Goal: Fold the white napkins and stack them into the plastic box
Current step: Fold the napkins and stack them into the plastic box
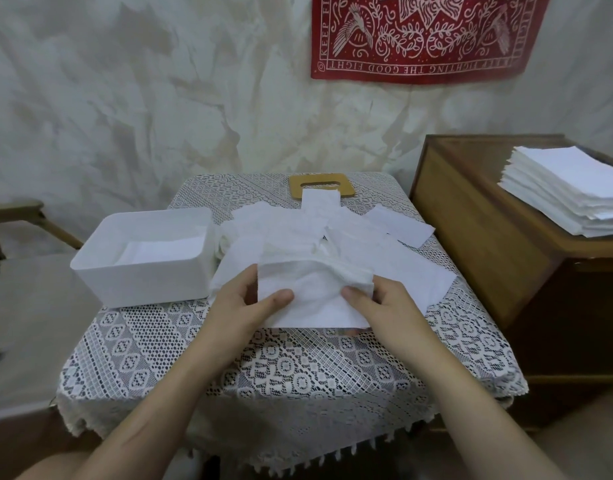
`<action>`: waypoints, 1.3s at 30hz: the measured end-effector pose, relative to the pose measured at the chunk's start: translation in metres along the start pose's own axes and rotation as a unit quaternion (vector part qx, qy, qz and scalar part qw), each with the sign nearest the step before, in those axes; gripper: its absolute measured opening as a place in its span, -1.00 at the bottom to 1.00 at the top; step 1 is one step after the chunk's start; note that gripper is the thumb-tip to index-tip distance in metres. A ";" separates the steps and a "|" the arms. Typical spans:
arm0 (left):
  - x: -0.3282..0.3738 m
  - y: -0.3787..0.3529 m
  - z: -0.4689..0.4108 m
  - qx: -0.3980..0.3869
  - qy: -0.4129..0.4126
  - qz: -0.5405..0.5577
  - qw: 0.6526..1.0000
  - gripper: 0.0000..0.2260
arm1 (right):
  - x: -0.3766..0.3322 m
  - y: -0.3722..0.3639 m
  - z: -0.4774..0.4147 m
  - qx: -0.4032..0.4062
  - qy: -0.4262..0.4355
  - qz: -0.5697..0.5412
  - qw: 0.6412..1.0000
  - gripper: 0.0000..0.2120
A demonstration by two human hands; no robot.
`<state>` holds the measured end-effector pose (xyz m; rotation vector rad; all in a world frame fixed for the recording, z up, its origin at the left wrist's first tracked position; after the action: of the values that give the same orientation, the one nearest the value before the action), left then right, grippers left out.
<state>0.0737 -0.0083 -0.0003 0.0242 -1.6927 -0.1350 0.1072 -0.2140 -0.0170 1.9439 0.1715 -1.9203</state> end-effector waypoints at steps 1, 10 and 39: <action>0.001 0.001 0.001 0.000 0.002 -0.003 1.000 -0.67 | -0.002 -0.003 0.000 -0.003 -0.002 -0.028 1.000 -0.86; 0.000 0.035 0.008 0.060 -0.005 -0.073 0.995 -0.83 | -0.020 -0.027 -0.006 -0.005 0.034 0.052 0.998 -0.88; 0.071 0.246 0.000 0.189 0.086 -0.354 0.912 -0.66 | -0.120 -0.147 -0.116 0.021 -0.006 0.069 0.997 -0.75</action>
<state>0.0804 0.2295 0.0957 0.9228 -1.4405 -0.3320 0.1562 -0.0152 0.0693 1.9184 -0.0076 -1.8582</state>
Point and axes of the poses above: each hand's wrist, its own z-axis away from the middle knuckle, its own y-axis out of the back of the hand, x = y × z, the point moved 10 cm from there along -z, towards the middle knuckle, and after that the axes turned 6 degrees about -x, right-handed, at the moved point
